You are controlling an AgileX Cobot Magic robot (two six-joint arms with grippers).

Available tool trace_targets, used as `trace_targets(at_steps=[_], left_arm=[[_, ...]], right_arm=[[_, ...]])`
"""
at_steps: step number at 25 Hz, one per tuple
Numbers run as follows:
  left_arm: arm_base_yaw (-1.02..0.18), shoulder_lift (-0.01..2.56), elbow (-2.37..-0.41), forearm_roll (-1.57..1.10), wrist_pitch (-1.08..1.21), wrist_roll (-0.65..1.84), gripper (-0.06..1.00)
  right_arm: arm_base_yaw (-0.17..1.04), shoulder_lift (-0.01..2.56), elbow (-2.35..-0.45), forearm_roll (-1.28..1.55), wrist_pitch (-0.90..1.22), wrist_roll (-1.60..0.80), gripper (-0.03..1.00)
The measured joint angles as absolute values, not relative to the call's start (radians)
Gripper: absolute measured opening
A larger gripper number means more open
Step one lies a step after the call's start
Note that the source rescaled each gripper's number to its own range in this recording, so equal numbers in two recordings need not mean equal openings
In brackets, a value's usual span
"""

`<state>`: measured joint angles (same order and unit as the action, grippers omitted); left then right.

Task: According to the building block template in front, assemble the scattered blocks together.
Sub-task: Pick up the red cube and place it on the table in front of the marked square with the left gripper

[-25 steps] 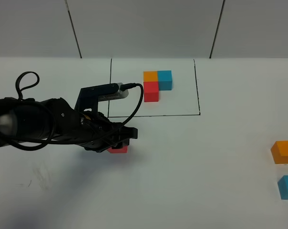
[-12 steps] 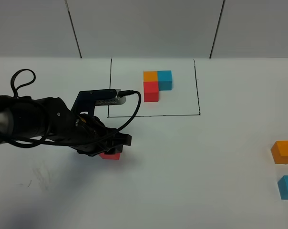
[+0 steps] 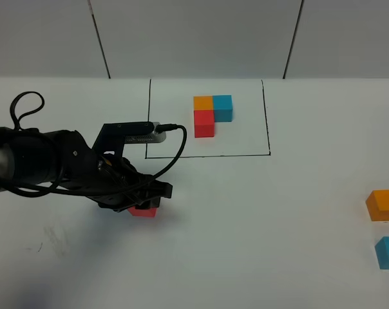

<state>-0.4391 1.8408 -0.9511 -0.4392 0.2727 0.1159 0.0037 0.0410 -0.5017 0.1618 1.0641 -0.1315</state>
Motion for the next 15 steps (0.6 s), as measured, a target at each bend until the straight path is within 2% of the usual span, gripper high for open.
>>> trace_targets(at_steps=[15], left_arm=[[-0.425, 1.841, -0.962, -0.297, 0.364, 0.120, 0.46]], right_arm=[[0.004, 0.041, -0.502, 0.162, 1.064, -0.132, 0.00]])
